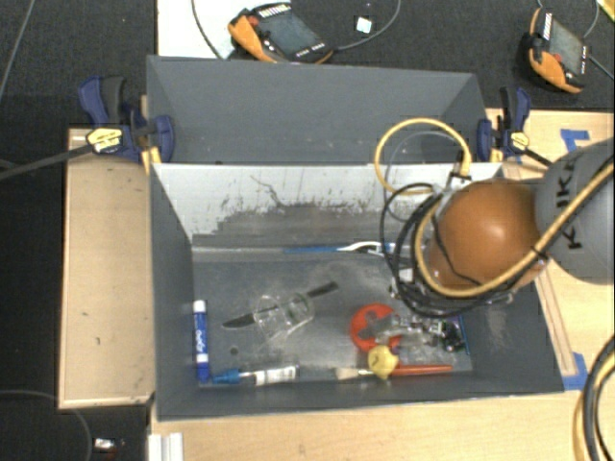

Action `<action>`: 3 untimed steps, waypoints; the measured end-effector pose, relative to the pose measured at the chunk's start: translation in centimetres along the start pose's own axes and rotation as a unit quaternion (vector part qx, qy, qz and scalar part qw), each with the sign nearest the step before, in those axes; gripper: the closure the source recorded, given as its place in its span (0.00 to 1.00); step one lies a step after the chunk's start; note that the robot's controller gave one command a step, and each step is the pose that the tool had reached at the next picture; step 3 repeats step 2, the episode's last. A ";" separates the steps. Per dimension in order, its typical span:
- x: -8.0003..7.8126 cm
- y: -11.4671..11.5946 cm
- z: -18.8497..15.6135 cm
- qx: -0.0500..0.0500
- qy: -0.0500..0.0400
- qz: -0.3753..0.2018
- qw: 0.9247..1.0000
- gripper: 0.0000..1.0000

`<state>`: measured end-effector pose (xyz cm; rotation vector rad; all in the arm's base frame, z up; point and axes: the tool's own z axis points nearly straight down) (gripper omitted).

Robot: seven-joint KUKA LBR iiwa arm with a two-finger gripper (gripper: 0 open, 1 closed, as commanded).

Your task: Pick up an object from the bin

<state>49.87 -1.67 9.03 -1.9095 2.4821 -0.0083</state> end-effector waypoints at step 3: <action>-0.1 0.1 -4.3 -0.003 -0.001 0.002 1.000 1.00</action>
Offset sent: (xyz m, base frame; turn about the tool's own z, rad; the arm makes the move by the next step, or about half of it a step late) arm 0.0009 0.0001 0.0932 0.0024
